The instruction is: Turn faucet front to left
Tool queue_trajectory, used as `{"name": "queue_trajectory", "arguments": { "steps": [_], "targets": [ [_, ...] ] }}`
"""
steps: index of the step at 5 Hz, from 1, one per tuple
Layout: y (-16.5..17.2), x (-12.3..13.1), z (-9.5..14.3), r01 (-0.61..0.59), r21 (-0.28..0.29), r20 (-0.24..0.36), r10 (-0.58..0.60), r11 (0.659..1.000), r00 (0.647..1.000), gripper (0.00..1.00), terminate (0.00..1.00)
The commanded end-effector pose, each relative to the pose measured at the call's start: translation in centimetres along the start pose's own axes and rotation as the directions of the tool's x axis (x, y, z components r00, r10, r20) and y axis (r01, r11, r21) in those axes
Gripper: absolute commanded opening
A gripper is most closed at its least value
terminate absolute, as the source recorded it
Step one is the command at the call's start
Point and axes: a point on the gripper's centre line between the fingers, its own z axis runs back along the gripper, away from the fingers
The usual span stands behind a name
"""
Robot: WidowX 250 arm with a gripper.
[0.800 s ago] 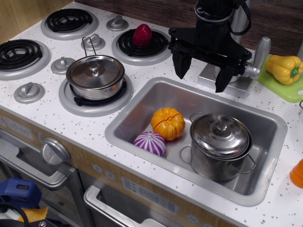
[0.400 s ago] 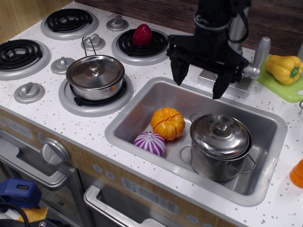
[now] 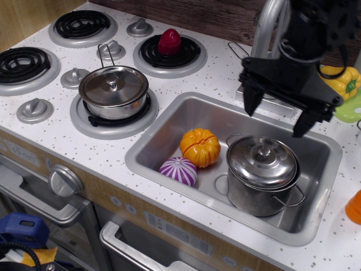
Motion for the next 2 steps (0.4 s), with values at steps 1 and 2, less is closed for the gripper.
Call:
{"name": "queue_trajectory", "arguments": {
  "steps": [1, 2],
  "targets": [
    [-0.4, 3.2, 1.1, 0.026, -0.038, 0.105, -0.022, 0.999, 0.994, 1.00, 0.00],
    [-0.5, 4.6, 1.2, 0.046, -0.022, 0.135, -0.043, 0.999, 0.990, 1.00, 0.00]
  ]
}}
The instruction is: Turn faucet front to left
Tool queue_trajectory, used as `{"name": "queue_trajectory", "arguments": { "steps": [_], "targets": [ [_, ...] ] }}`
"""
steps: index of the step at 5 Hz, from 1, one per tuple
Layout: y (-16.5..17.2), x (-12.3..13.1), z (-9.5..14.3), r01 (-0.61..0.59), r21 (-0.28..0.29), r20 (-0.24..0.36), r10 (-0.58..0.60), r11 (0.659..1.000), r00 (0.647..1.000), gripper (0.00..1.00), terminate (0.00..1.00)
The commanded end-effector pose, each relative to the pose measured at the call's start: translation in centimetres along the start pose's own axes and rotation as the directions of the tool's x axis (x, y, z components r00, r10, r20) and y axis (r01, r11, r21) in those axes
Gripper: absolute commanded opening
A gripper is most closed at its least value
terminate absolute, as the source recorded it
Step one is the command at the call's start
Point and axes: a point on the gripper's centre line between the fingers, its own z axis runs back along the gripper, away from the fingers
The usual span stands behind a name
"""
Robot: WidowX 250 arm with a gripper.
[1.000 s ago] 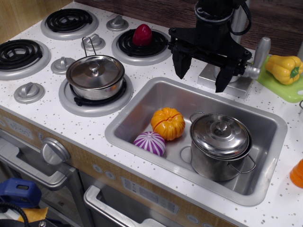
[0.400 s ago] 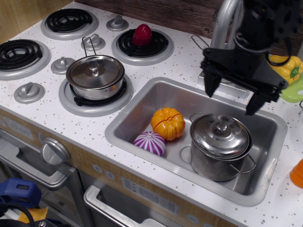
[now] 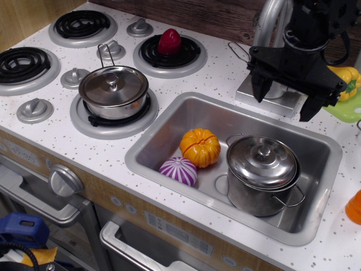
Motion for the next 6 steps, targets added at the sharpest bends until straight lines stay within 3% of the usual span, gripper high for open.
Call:
{"name": "queue_trajectory", "arguments": {
  "steps": [1, 6],
  "targets": [
    [0.5, 2.6, 1.7, 0.014, 0.006, 0.080, -0.015, 1.000, 0.997, 1.00, 0.00],
    [6.6, 4.6, 1.3, 0.135, 0.021, 0.137, -0.137, 0.991, 0.981, 1.00, 0.00]
  ]
}}
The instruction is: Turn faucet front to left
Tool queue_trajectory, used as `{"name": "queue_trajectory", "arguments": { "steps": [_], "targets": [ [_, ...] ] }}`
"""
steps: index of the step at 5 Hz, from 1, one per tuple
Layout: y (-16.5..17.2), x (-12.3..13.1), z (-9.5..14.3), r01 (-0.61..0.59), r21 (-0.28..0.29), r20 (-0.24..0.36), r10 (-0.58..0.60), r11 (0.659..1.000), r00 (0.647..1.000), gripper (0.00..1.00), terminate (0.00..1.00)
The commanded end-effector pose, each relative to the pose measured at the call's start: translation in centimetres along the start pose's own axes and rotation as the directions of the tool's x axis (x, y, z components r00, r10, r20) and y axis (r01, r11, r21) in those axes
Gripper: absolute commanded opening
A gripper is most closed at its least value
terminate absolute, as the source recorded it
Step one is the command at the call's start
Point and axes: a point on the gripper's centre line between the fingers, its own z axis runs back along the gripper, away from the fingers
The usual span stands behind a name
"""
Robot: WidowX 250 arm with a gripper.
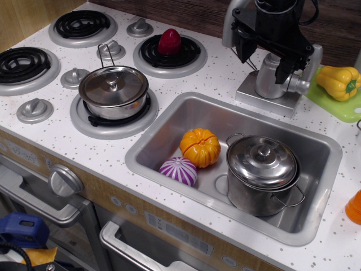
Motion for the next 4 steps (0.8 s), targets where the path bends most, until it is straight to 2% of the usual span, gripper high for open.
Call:
{"name": "queue_trajectory", "arguments": {
  "steps": [1, 4],
  "targets": [
    [2.3, 1.7, 1.4, 0.025, 0.009, 0.060, -0.026, 1.000, 0.998, 1.00, 0.00],
    [5.4, 3.0, 0.5, 0.084, 0.007, 0.087, -0.084, 0.996, 0.993, 1.00, 0.00]
  ]
}}
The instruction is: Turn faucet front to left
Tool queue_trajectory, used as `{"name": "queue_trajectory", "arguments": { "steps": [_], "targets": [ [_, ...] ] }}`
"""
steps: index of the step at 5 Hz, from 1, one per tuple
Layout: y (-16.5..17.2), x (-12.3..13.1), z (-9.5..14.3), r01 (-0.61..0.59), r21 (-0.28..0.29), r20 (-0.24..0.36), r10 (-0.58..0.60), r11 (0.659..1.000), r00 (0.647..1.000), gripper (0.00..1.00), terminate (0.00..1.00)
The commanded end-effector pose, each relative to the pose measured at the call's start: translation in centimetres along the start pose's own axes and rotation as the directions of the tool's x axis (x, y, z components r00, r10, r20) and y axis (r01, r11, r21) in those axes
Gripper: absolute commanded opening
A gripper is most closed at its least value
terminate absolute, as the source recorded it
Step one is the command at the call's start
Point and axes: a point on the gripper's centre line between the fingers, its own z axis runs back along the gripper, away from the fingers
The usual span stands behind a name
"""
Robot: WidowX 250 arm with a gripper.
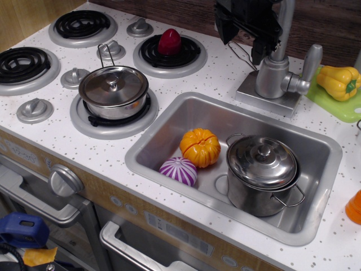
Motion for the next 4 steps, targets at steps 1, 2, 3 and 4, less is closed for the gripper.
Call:
{"name": "queue_trajectory", "arguments": {
  "steps": [1, 2, 3, 4],
  "targets": [
    [2.1, 1.7, 1.0, 0.022, 0.022, 0.063, -0.023, 1.000, 0.998, 1.00, 0.00],
    [3.0, 2.1, 0.6, 0.041, 0.015, 0.073, -0.042, 0.999, 0.996, 1.00, 0.00],
    [3.6, 2.4, 0.3, 0.050, 0.013, 0.076, -0.050, 0.999, 0.996, 1.00, 0.00],
    [3.8, 2.4, 0.1, 0.059, 0.017, 0.084, -0.060, 0.998, 0.995, 1.00, 1.00]
  ]
}}
